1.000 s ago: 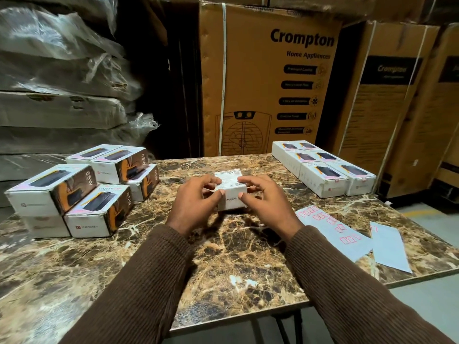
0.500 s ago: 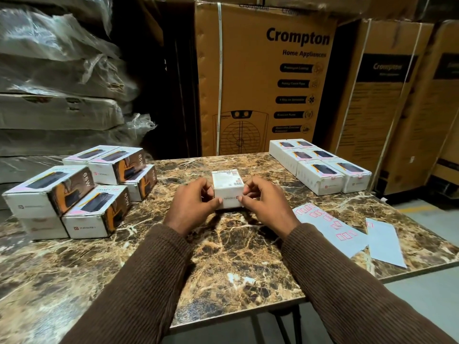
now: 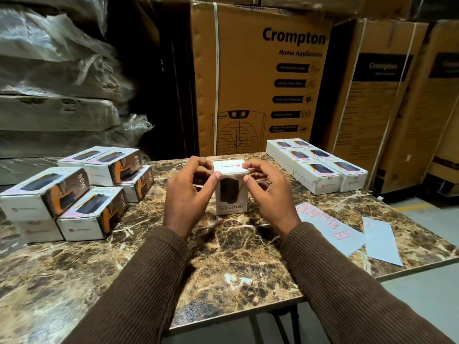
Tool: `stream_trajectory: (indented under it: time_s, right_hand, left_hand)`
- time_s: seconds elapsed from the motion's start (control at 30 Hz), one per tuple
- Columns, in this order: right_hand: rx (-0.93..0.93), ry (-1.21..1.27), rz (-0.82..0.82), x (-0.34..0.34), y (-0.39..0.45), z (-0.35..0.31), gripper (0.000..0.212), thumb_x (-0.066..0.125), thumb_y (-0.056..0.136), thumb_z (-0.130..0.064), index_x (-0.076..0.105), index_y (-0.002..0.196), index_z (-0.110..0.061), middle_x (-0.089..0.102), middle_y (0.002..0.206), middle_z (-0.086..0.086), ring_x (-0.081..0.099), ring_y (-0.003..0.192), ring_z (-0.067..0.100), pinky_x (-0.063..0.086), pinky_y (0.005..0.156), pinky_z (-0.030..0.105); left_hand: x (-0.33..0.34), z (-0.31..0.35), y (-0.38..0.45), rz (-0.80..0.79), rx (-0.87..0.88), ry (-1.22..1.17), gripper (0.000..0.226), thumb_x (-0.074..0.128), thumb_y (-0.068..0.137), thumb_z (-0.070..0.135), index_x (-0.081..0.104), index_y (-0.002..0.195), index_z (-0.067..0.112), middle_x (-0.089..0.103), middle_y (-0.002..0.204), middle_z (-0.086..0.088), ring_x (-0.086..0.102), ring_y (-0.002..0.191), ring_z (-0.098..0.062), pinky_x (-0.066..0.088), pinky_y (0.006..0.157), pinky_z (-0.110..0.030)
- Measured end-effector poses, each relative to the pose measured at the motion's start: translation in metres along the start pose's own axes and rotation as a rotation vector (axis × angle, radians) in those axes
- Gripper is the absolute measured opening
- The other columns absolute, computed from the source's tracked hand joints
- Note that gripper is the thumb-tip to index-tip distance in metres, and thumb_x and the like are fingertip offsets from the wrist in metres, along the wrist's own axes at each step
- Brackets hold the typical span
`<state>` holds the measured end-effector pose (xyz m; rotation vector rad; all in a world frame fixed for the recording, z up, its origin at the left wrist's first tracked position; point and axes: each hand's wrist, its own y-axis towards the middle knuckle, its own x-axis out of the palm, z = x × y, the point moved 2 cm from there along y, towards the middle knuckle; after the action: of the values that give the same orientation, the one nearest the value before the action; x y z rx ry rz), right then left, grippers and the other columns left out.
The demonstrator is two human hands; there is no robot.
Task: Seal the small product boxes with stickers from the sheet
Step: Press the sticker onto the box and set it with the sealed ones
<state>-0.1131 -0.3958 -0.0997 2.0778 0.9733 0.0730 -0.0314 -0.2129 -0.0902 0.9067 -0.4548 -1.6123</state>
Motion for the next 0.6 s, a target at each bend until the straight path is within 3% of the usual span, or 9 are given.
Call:
stream_trajectory:
  time_s: [0.1,0.37,0.5,0.6]
  right_hand:
    - [-0.012,-0.018,0.007,-0.001,0.000,-0.001,0.023,0.065,0.100,-0.012,0.069,0.122,-0.019,0.066,0.120,-0.007,0.062,0.106,-0.001,0.054,0.082,0.012]
    - [0.001,-0.057,0.049,-0.003,0.002,-0.001,0.021,0.065,0.101,-0.013,0.070,0.121,-0.018,0.069,0.117,-0.006,0.063,0.106,0.002,0.054,0.083,0.013]
    - [0.080,0.075,0.147,-0.014,0.006,-0.006,0.016,0.063,0.102,-0.011,0.073,0.114,-0.014,0.073,0.106,-0.003,0.067,0.098,0.008,0.057,0.080,0.024]
    - [0.177,0.264,0.172,-0.031,0.012,-0.020,0.017,0.061,0.102,-0.006,0.073,0.112,-0.011,0.072,0.097,0.004,0.065,0.083,0.012,0.058,0.070,0.031]
  left_hand:
    - [0.001,0.000,0.000,-0.001,0.019,0.026,0.009,0.069,0.100,0.031,0.066,0.106,0.026,0.068,0.095,0.019,0.067,0.091,0.004,0.063,0.069,-0.029]
    - [0.005,-0.001,0.000,-0.016,0.084,0.116,0.017,0.073,0.097,0.026,0.064,0.111,0.024,0.064,0.100,0.019,0.063,0.090,0.003,0.059,0.069,-0.028]
    - [0.004,0.002,-0.001,0.017,0.150,0.162,0.016,0.073,0.095,0.023,0.065,0.110,0.021,0.065,0.099,0.009,0.062,0.085,-0.006,0.059,0.066,-0.036]
    - [0.006,0.012,-0.004,0.027,0.262,0.191,0.013,0.074,0.094,0.015,0.065,0.102,0.018,0.061,0.092,0.007,0.056,0.076,-0.011,0.052,0.062,-0.027]
